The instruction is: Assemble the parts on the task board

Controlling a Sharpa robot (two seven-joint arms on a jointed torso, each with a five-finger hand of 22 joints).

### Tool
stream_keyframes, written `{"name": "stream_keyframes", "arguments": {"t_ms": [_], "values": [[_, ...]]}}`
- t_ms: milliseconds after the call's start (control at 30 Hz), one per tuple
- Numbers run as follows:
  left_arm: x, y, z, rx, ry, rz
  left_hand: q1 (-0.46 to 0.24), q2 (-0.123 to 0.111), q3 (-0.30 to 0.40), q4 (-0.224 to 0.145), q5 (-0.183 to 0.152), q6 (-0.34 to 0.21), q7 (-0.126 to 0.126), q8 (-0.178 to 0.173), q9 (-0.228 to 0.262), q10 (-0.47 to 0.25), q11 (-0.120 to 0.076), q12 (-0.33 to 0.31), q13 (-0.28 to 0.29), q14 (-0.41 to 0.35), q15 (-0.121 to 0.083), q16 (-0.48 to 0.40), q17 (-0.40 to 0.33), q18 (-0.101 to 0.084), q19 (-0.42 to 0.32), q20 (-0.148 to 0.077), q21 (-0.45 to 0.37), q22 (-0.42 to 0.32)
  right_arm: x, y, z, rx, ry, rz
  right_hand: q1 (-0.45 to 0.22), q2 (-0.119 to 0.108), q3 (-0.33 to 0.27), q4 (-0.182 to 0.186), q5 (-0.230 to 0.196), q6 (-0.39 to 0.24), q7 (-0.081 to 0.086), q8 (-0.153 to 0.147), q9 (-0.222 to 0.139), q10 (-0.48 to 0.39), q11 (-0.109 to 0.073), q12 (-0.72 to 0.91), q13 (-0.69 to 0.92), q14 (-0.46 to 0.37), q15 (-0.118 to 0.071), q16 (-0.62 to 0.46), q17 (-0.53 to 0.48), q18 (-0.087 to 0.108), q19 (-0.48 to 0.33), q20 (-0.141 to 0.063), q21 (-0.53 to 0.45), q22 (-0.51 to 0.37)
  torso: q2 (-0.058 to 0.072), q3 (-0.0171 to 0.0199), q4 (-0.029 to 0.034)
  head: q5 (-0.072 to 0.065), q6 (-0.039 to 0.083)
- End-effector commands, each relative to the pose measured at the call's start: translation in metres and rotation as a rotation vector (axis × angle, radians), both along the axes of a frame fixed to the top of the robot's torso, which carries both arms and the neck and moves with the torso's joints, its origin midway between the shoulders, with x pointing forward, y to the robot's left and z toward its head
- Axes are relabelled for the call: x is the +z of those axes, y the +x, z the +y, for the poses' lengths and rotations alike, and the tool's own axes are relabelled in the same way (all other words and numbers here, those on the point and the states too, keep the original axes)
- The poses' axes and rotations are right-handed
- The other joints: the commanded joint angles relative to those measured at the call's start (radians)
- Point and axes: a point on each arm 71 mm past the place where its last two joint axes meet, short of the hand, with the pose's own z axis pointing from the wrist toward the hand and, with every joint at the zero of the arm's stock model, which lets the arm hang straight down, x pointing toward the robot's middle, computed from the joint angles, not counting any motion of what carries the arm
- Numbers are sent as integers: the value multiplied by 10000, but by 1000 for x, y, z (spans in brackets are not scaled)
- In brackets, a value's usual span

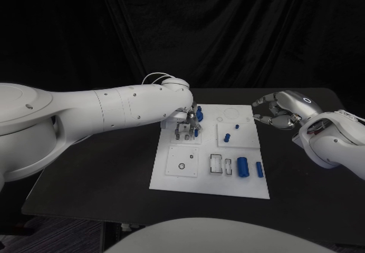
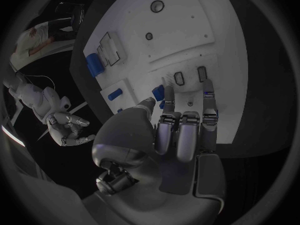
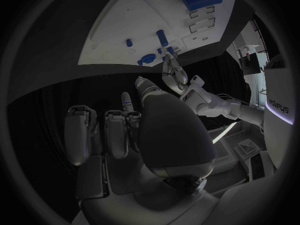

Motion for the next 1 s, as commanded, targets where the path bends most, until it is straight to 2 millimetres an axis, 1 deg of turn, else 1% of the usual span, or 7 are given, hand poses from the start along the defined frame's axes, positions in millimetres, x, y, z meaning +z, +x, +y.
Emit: {"name": "stream_keyframes", "arguments": {"t_ms": [33, 167, 433, 633, 867, 1000], "values": [[-6, -4, -4, -235, -180, 236, 150, -44, 224, -153, 84, 47, -17, -95, 43, 1056, -78, 27, 2633, 1058, -69, 66, 2633, 94, -107, -5, -54, -13, -2, 0, -1, -157, -93, 97, 57, 27, 61, -9, 61, 86, -3, 34, -13, 384, 67, 6, 1630, 785, 72, 23, 1321, 175, 466, 78, 15, 2077, -7, 3, -5, 3, 2], [-7, -4, -4, -248, -159, 268, 166, -75, 311, -216, 84, 51, -20, -126, 59, 1056, -80, 27, 2633, 1058, -70, 66, 2633, 94, -106, -6, -53, -13, -2, 1, 0, -162, -108, 118, 60, 29, 65, -11, 71, 88, -2, 34, -15, 386, 69, 8, 1633, 786, 74, 24, 1323, 176, 465, 79, 13, 2076, -8, 6, -11, -2, 2], [-8, -5, -3, -292, -58, 385, 173, -101, 404, -274, 83, 78, -27, -147, 81, 1056, -83, 27, 2633, 1058, -73, 66, 2633, 94, -95, -8, -52, -13, -2, 1, 0, -173, -123, 137, 60, 29, 65, -11, 71, 88, -2, 34, -15, 386, 69, 8, 1633, 786, 74, 24, 1323, 176, 465, 79, 13, 2076, 0, 3, 3, -41, 2], [-9, -6, -4, -319, -52, 419, 180, -141, 563, -367, 119, 114, -40, -183, 116, 1056, -91, 27, 2633, 1058, -77, 66, 2633, 94, -93, -10, -53, -13, -3, 1, 0, -176, -132, 149, 66, 33, 73, -15, 92, 92, -1, 35, -21, 384, 73, 6, 1629, 784, 77, 20, 1313, 178, 462, 81, 6, 2074, 1, 2, -7, -27, 2], [-9, -6, -4, -339, -82, 426, 155, -296, 1111, -652, 429, 186, -62, -305, 217, 1056, -110, 27, 2633, 1058, -89, 66, 2633, 94, -97, -16, -53, -13, -3, 1, 0, -178, -148, 175, 82, 40, 88, -25, 121, 106, 1, 40, -27, 375, 85, -5, 1612, 782, 84, 15, 1301, 180, 458, 86, -3, 2071, 4, 1, -2, -12, 2], [-9, -6, -3, -349, -98, 431, 138, -348, 1280, -737, 460, 209, -70, -335, 250, 1056, -115, 27, 2633, 1058, -90, 66, 2633, 95, -96, -18, -53, -13, -3, 1, 0, -184, -153, 184, 98, 46, 109, -38, 159, 156, 5, 63, -33, 375, 105, -6, 1610, 782, 98, 16, 1301, 180, 458, 96, -5, 2072, 1, 3, 4, -13, 2]]}}
